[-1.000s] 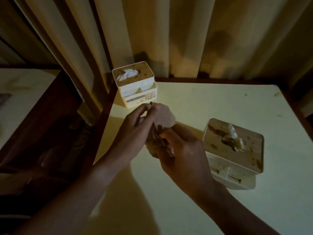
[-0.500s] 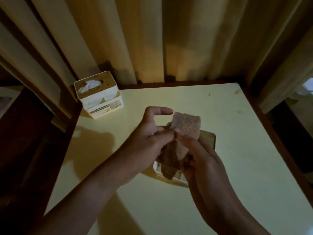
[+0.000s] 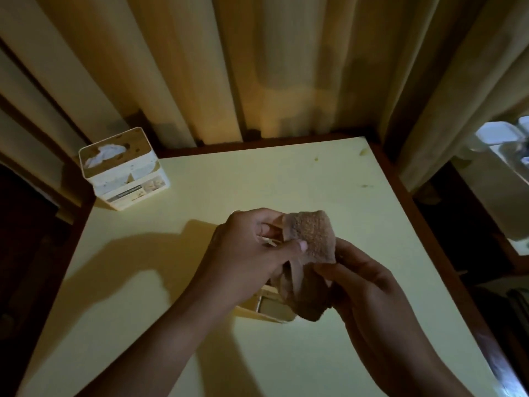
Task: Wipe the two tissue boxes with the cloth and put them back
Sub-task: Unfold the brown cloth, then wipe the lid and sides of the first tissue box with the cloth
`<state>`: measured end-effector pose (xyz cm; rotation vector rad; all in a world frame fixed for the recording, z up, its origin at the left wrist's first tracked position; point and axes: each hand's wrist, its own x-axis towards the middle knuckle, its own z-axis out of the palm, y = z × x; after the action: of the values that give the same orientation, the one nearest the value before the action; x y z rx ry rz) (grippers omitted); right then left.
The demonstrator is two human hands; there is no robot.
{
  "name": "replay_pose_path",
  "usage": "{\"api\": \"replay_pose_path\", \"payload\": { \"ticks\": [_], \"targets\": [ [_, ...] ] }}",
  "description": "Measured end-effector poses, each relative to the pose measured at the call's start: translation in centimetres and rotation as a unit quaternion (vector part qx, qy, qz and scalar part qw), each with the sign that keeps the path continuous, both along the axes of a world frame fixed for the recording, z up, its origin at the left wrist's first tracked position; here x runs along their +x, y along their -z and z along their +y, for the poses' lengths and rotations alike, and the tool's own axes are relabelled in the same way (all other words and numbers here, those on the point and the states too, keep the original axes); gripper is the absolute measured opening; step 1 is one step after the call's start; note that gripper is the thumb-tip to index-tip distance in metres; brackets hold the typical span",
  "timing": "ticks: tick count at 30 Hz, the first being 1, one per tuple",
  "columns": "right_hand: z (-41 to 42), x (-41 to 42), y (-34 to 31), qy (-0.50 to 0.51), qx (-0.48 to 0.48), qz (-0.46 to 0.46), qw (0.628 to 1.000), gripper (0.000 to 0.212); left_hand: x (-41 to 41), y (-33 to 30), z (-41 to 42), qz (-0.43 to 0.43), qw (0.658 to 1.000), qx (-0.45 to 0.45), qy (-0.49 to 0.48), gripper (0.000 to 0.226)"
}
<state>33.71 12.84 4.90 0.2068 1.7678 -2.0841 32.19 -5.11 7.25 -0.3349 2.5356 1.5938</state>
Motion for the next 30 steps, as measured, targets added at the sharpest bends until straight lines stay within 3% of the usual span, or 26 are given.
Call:
{"api": "replay_pose_path", "payload": {
  "ticks": [4,7,9,12,14,16,18,20,21,23,26,28,30],
  "targets": [
    [-0.6,0.6,1.1,0.091,0.021,0.052,0.994,0.045,-0.1,-0.6,1.6,-0.024,0.998,0.053,-0.011,0.026],
    [-0.9,1.7,2.4,0.082,0.150,0.199,0.965,0.044,-0.3,-0.4,3.0,-0.083,0.980,0.165,-0.080,0.038],
    [-0.8,2.2,3.6,0.036,0.252,0.298,0.920,0.073,-0.7,0.5,3.4,-0.119,0.960,0.218,-0.127,0.046],
    [-1.2,2.0,4.7,-0.039,0.352,0.368,0.860,0.114,-1.4,1.2,3.5,-0.163,0.925,0.315,-0.136,0.048],
    [-1.5,1.7,5.4,0.001,0.386,0.369,0.846,0.113,-1.6,1.1,3.9,-0.186,0.900,0.371,-0.128,0.045],
    [-1.2,1.2,5.7,0.054,0.346,0.350,0.869,0.092,-1.7,1.0,4.0,-0.182,0.899,0.377,-0.127,0.038],
    [-1.1,0.7,4.7,0.085,0.237,0.256,0.933,0.076,-1.7,0.9,3.5,-0.135,0.937,0.305,-0.105,0.036],
    [-0.8,0.3,3.4,0.120,0.151,0.165,0.967,0.064,-1.6,1.2,2.4,-0.030,0.990,0.129,-0.053,0.028],
    [-0.5,0.0,3.1,0.143,0.113,0.125,0.975,0.059,-1.4,1.5,1.6,0.036,0.999,0.012,-0.034,0.022],
    [0.3,-0.8,2.9,0.177,0.041,0.065,0.981,0.053,-1.2,2.6,-0.2,0.160,0.971,-0.176,-0.009,0.022],
    [0.6,-1.3,3.2,0.166,0.025,0.086,0.982,0.050,-1.0,5.5,-2.5,0.224,0.923,-0.298,0.091,0.036],
    [-0.1,-1.4,3.8,0.113,0.082,0.176,0.974,0.052,-0.7,7.8,-3.6,0.220,0.895,-0.355,0.159,0.042],
    [-1.1,-1.4,5.1,0.030,0.223,0.298,0.928,0.048,-0.3,9.2,-4.1,0.215,0.883,-0.377,0.176,0.042]
  ]
}}
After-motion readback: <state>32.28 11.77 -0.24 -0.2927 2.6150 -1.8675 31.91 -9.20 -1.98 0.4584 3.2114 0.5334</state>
